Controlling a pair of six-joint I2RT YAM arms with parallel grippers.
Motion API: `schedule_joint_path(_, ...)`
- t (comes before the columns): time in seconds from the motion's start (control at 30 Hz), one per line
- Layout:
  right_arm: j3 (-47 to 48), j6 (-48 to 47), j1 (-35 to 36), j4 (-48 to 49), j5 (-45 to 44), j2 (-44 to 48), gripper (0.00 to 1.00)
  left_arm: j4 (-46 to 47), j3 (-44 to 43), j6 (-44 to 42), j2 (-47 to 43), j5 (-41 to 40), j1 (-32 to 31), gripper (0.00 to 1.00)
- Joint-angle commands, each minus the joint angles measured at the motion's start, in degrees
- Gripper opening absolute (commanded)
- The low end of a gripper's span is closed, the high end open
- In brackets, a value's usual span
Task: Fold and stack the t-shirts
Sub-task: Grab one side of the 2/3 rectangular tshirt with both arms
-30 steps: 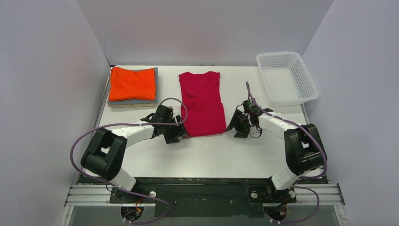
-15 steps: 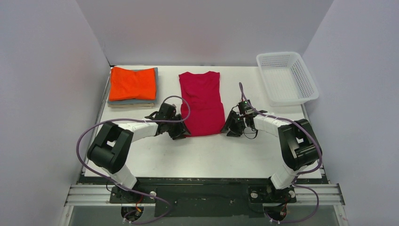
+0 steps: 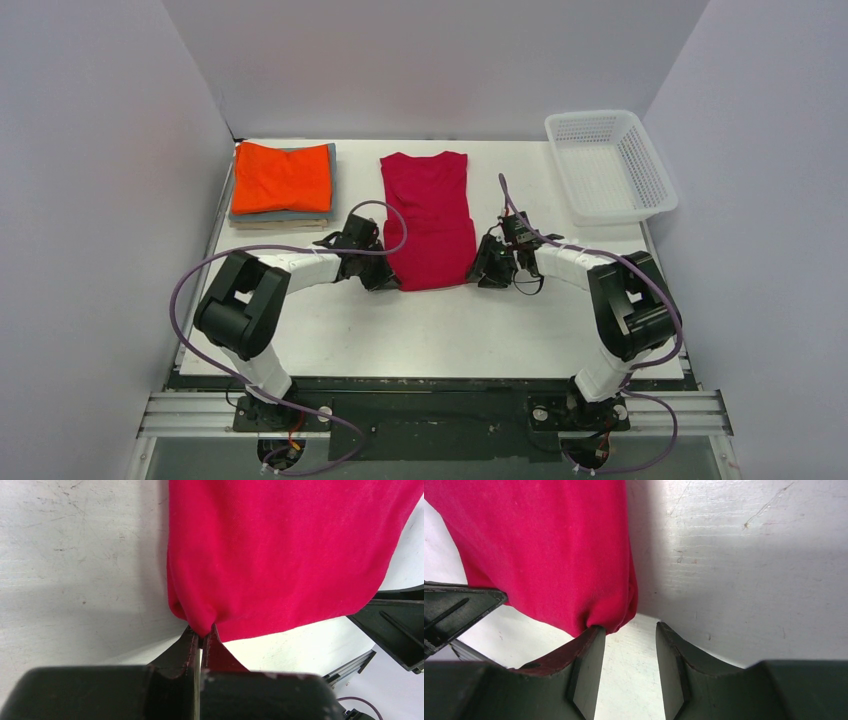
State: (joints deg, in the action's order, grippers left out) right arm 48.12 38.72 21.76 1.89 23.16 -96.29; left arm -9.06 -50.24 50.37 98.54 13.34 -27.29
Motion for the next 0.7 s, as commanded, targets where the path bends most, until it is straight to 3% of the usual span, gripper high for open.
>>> schedule_joint_path(0.0,-1.01,-2.94,1.28,-1.71,-3.1,3.11,0.37,-3.88,0.79,-1.2,1.77,-4.75,-0.05,0.0)
schedule_joint_path(0.27,-0.17,-3.33,2.16,-3.62,-6.2,4.56,0.35,-3.56,1.57,-0.76,0.61,-4.87,-0.05,0.0)
schedule_joint_path(0.67,1.98,-4.17,2.7,2.03,-3.28,-2.27,0.29,-2.63,1.65,-0.34,1.87,-4.25,-0.05,0.0)
